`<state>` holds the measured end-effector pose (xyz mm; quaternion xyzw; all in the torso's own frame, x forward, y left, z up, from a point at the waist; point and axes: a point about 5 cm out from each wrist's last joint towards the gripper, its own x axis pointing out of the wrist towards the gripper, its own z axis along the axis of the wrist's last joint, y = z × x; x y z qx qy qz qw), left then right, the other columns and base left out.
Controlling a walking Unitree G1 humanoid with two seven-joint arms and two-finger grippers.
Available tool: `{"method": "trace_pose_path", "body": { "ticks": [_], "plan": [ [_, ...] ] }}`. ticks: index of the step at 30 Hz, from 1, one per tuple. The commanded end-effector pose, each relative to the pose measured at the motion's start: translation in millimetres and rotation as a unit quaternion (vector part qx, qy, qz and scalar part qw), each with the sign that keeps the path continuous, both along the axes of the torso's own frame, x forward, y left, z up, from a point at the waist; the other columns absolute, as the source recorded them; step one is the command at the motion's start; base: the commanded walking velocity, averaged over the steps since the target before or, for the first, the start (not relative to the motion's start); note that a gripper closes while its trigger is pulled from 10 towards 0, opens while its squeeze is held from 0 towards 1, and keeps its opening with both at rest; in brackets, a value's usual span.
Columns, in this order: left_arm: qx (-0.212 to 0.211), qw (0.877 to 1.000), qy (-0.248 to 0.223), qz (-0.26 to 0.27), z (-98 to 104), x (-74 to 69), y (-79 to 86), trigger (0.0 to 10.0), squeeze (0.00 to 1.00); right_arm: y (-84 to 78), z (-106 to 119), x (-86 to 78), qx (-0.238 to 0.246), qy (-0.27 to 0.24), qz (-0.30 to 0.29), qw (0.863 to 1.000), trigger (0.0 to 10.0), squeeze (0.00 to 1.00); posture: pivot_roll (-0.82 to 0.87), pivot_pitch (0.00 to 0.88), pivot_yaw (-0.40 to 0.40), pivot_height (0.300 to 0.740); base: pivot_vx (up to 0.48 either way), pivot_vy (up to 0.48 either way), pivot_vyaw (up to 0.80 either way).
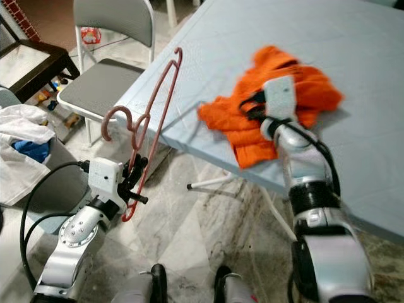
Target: Hang hanger
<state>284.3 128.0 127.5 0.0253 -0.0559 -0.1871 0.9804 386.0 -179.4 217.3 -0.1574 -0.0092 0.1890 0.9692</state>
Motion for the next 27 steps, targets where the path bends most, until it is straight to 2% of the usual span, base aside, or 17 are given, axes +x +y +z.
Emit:
{"method": "trace_pose_path", "body": {
  "ticks": [1,2,3,4,5,6,8,9,10,11,13,14,15,16,19,26,27],
  "plan": [
    [0.011,1.0,0.025,-0.003,-11.7,-2.4,1.0,10.0,0.0,-5.4,-13.3,-8.9,-0.066,0.031,0.042,0.996,10.0,1.0,0.09,0.263,0.046,0.74,0.0,0.0,0.0],
    [0.011,1.0,0.025,-0.003,-11.7,-2.4,1.0,10.0,0.0,-5.4,-13.3,-8.9,-0.066,0.031,0.042,0.996,10.0,1.0,0.09,0.263,0.046,0.74,0.0,0.0,0.0],
    [0.011,1.0,0.025,-0.003,-11.7,-1.8,0.8,10.0,0.0,-19.5,-15.4,-8.9,-0.124,0.03,0.029,0.991,10.0,1.0,0.1,0.262,0.047,0.74,0.0,0.0,0.0],
    [0.011,1.0,0.025,-0.003,-11.6,-1.5,0.7,10.0,0.0,-25.2,-14.4,-7.7,-0.145,0.024,0.016,0.989,10.0,1.0,0.1,0.262,0.047,0.74,0.0,0.0,0.0],
    [0.011,1.0,0.025,-0.003,-11.5,-1.2,0.7,10.0,0.0,-34.6,-9.6,-3.9,-0.156,0.013,-0.021,0.987,10.0,1.0,0.1,0.26,0.048,0.74,0.0,0.0,0.0],
    [0.011,1.0,0.025,-0.003,-11.5,-1.2,0.7,10.0,0.0,-34.6,-9.6,-3.9,-0.156,0.013,-0.021,0.987,10.0,1.0,0.1,0.26,0.048,0.74,0.0,0.0,0.0],
    [0.012,1.0,0.024,-0.004,-11.5,-0.8,0.7,10.0,0.0,-50.5,6.1,0.9,-0.169,-0.026,-0.087,0.981,10.0,1.0,0.09,0.259,0.05,0.74,0.0,0.0,0.0],
    [0.012,1.0,0.024,-0.004,-11.5,-0.8,0.7,10.0,0.0,-50.5,6.1,0.9,-0.169,-0.026,-0.087,0.981,10.0,1.0,0.09,0.259,0.05,0.74,0.0,0.0,0.0],
    [0.012,1.0,0.024,-0.003,-11.4,-0.6,0.9,10.0,0.0,-55.3,19.8,1.7,-0.143,-0.056,-0.118,0.981,10.0,1.0,0.09,0.258,0.05,0.74,0.0,0.0,0.0],
    [0.012,1.0,0.024,-0.003,-11.4,-0.6,0.9,10.0,0.0,-55.3,19.8,1.7,-0.143,-0.056,-0.118,0.981,10.0,1.0,0.09,0.258,0.05,0.74,0.0,0.0,0.0],
    [0.013,1.0,0.024,-0.003,-11.7,-0.1,0.9,10.0,0.0,-62.7,58.8,-2.9,-0.027,-0.163,-0.186,0.969,10.0,1.0,0.09,0.257,0.053,0.74,0.0,0.0,0.0],
    [0.013,1.0,0.023,-0.002,-11.6,0.3,0.5,10.0,0.0,-66.5,68.9,-6.9,-0.004,-0.196,-0.208,0.958,10.0,1.0,0.09,0.255,0.053,0.74,0.0,0.0,0.0],
    [0.013,1.0,0.023,-0.002,-11.6,0.3,0.5,10.0,0.0,-66.5,68.9,-6.9,-0.004,-0.196,-0.208,0.958,10.0,1.0,0.09,0.255,0.053,0.74,0.0,0.0,0.0],
    [0.014,1.0,0.023,-0.002,-11.5,0.7,0.1,10.0,0.0,-69.7,74.3,-10.1,0.008,-0.217,-0.22,0.951,10.0,1.0,0.09,0.256,0.054,0.74,0.0,0.0,0.0],
    [0.013,1.0,0.022,-0.001,-11.5,1.3,-0.1,10.0,0.0,-76.0,78.0,-12.9,0.009,-0.234,-0.237,0.943,10.0,1.0,0.09,0.255,0.052,0.74,0.0,0.0,0.0],
    [0.014,1.0,0.022,-0.001,-11.7,1.6,0.1,10.0,0.0,-80.7,77.7,-11.7,0.027,-0.214,-0.239,0.947,10.0,1.0,0.09,0.255,0.052,0.74,0.0,0.0,0.0],
    [0.013,1.0,0.022,-0.001,-12.0,1.7,0.1,10.0,0.0,-76.9,70.7,-10.2,-0.055,-0.177,-0.202,0.962,10.0,1.0,0.09,0.253,0.054,0.74,0.0,0.0,0.0]
  ]
}}
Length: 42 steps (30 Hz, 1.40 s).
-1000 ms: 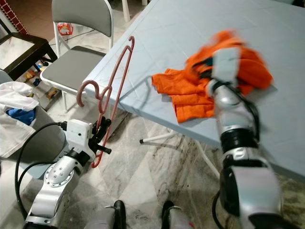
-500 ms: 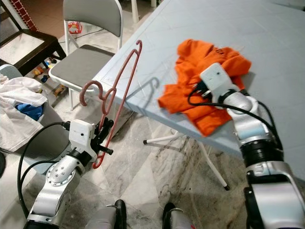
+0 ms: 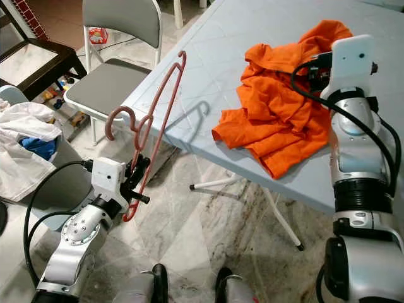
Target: Hang hanger
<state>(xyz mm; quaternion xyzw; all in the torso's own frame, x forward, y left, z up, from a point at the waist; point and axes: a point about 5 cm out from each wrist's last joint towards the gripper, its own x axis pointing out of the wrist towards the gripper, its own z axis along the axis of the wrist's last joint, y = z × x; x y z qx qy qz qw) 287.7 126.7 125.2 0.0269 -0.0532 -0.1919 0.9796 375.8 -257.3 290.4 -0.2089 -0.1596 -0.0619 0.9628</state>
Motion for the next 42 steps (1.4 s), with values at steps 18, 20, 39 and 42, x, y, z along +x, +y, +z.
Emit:
{"method": "trace_pose_path", "body": {
  "ticks": [18,20,39,42],
  "plan": [
    [0.014,1.0,0.023,-0.001,-12.6,-0.3,1.0,10.0,0.0,-21.5,-33.6,-43.1,-0.266,0.188,0.11,0.939,10.0,1.0,0.07,0.251,0.064,0.74,0.0,0.0,0.0],
    [0.014,1.0,0.022,-0.003,-12.3,0.4,0.4,10.0,0.0,-25.0,-34.8,-47.4,-0.262,0.202,0.118,0.936,10.0,1.0,0.07,0.249,0.066,0.74,0.0,0.0,0.0],
    [0.011,1.0,0.009,-0.013,-7.1,4.3,-4.6,10.0,0.0,-17.8,-55.5,-60.7,0.061,0.086,0.071,0.992,10.0,1.0,0.05,0.249,0.07,0.74,0.0,0.0,0.0],
    [0.013,1.0,0.01,-0.004,-7.4,7.1,-5.4,10.0,0.0,1.1,-86.6,-67.1,0.145,0.08,0.042,0.985,10.0,1.0,0.03,0.242,0.079,0.74,0.0,0.0,0.0]
  ]
}}
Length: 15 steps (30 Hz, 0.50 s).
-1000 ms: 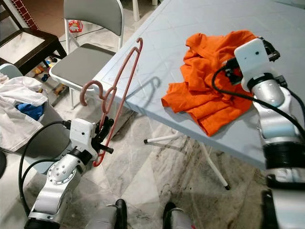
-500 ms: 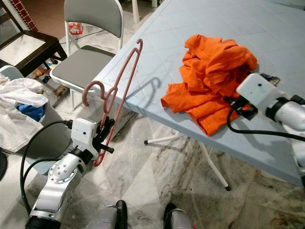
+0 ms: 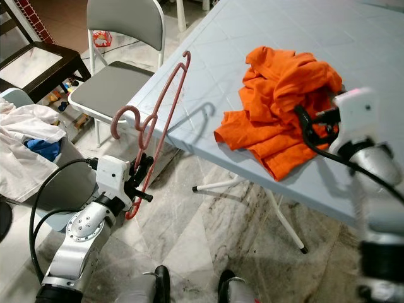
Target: Hang hanger
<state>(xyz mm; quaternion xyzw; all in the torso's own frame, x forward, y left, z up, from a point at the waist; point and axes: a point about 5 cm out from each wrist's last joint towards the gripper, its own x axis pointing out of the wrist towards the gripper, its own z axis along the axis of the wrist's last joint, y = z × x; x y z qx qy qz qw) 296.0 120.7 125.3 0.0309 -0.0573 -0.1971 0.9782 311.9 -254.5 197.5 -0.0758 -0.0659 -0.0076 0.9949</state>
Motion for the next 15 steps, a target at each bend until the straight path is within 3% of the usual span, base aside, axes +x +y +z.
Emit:
{"method": "trace_pose_path", "body": {
  "ticks": [1,2,7,11,15],
  "plan": [
    [0.011,1.0,0.015,0.002,-7.8,-0.3,-0.1,10.0,0.0,2.8,0.9,-4.1,0.027,-0.013,-0.022,0.999,10.0,0.77,0.03,0.239,0.086,0.74,0.0,0.0,0.0],
    [0.014,1.0,0.013,0.004,-7.7,0.5,-0.7,10.0,0.0,6.4,-2.5,-5.3,0.033,-0.011,-0.025,0.999,10.0,0.0,0.03,0.239,0.086,0.74,0.0,0.0,0.0],
    [0.024,1.0,-0.001,0.013,-2.0,9.4,-1.4,10.0,0.0,9.2,-7.3,-5.2,0.029,-0.006,-0.063,0.998,10.0,0.0,0.0,0.231,0.111,0.74,0.0,0.0,0.0],
    [0.027,1.0,-0.002,0.016,0.8,17.9,-5.7,10.0,0.0,3.2,0.1,-6.0,0.033,-0.041,-0.097,0.994,10.0,0.0,-0.03,0.219,0.133,0.74,0.0,0.0,0.0],
    [0.028,1.0,-0.004,0.013,1.2,19.4,-8.6,10.0,0.0,6.4,-5.9,-10.9,0.022,-0.039,-0.098,0.994,10.0,0.0,-0.04,0.219,0.131,0.74,0.0,0.0,0.0]
  ]
}}
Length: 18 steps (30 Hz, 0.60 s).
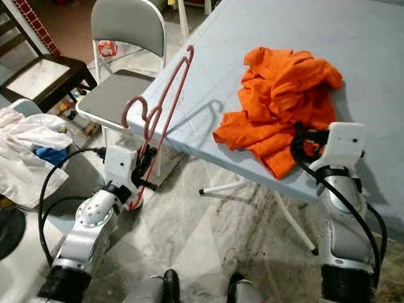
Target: Hang hanger
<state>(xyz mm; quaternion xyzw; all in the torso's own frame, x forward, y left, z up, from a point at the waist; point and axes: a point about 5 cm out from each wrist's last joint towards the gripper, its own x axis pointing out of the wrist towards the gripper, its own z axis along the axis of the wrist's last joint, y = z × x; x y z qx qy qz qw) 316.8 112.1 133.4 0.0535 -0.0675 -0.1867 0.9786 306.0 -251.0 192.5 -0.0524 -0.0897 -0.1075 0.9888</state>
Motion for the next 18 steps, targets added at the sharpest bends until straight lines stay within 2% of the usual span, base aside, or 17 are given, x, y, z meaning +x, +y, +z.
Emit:
{"method": "trace_pose_path", "body": {
  "ticks": [1,4,6,11,14,18],
  "plan": [
    [0.009,1.0,0.01,0.005,-6.8,-0.9,-0.4,10.0,0.0,5.5,-4.6,-7.6,-0.015,-0.003,0.001,1.0,10.0,0.0,-0.04,0.22,0.127,0.74,0.0,0.0,0.0],
    [0.0,1.0,0.018,0.02,-7.6,-0.2,1.0,10.0,0.0,13.7,-12.8,-16.4,-0.023,0.002,0.016,1.0,10.0,0.0,-0.04,0.222,0.121,0.74,0.0,0.0,0.0],
    [-0.009,0.999,0.028,0.021,-10.4,-2.8,3.0,10.0,0.0,18.5,-19.4,-25.1,-0.013,0.002,0.027,1.0,10.0,0.0,-0.03,0.222,0.107,0.74,0.0,0.0,0.0],
    [-0.017,0.999,0.031,0.034,-13.2,-7.8,8.3,10.0,0.0,24.3,-32.0,-37.4,0.041,0.014,0.012,0.999,10.0,0.0,-0.02,0.221,0.097,0.74,0.0,0.0,0.0],
    [-0.015,0.999,0.033,0.04,-15.0,-8.6,11.2,10.0,0.0,25.3,-34.2,-41.9,0.038,0.008,-0.004,0.999,10.0,0.0,-0.02,0.223,0.096,0.74,0.0,0.0,0.0],
    [-0.012,0.998,0.034,0.043,-15.7,-9.7,12.3,10.0,0.0,27.2,-40.1,-48.4,0.067,0.007,-0.039,0.997,10.0,0.0,-0.02,0.226,0.094,0.74,0.0,0.0,0.0]
  ]
}}
